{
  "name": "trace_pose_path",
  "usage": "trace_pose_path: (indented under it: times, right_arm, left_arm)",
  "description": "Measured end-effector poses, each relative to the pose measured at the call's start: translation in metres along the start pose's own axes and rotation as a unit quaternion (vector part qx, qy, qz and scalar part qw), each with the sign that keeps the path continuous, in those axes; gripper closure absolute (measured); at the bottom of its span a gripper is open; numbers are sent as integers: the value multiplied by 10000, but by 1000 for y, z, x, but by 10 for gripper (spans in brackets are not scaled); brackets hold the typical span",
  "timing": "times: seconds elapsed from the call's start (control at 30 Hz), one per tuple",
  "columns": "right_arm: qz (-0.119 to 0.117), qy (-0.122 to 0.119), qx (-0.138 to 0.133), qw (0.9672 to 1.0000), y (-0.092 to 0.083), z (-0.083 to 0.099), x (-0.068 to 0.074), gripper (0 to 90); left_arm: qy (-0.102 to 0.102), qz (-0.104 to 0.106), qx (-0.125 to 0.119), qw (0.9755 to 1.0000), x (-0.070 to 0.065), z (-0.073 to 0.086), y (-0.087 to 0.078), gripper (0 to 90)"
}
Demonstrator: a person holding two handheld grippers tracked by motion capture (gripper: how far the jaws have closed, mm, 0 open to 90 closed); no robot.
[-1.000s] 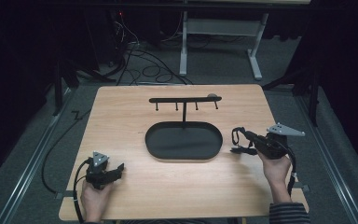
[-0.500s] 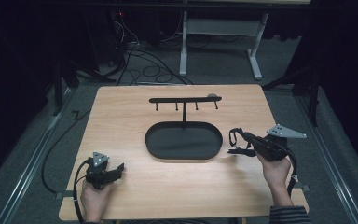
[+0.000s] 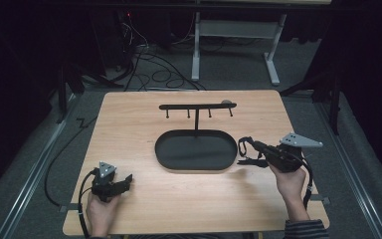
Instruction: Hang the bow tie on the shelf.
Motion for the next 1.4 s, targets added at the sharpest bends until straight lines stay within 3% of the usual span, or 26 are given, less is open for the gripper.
trace_pose_path:
  times: [0.63, 1.4]
  right_arm:
    - [-319, -379, -3, 9988, 21, -32, 22, 900]
    - [-368, -412, -168, 9983, 38, -66, 17, 900]
  left_arm:
    - [1, 0, 1, 10000, 0, 0, 0, 280]
    - [2, -2, 1, 10000, 0, 0, 0, 280]
Point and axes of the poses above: each handheld gripper's, and its own axes: y roughly forward along the jaws, z roughly out of its underside, x roughly to its left, the point moved 5 cm from there along y, roughly forward along the jaws, and after that the axes turned 5 degrees about -z, right-handed, at the moved point
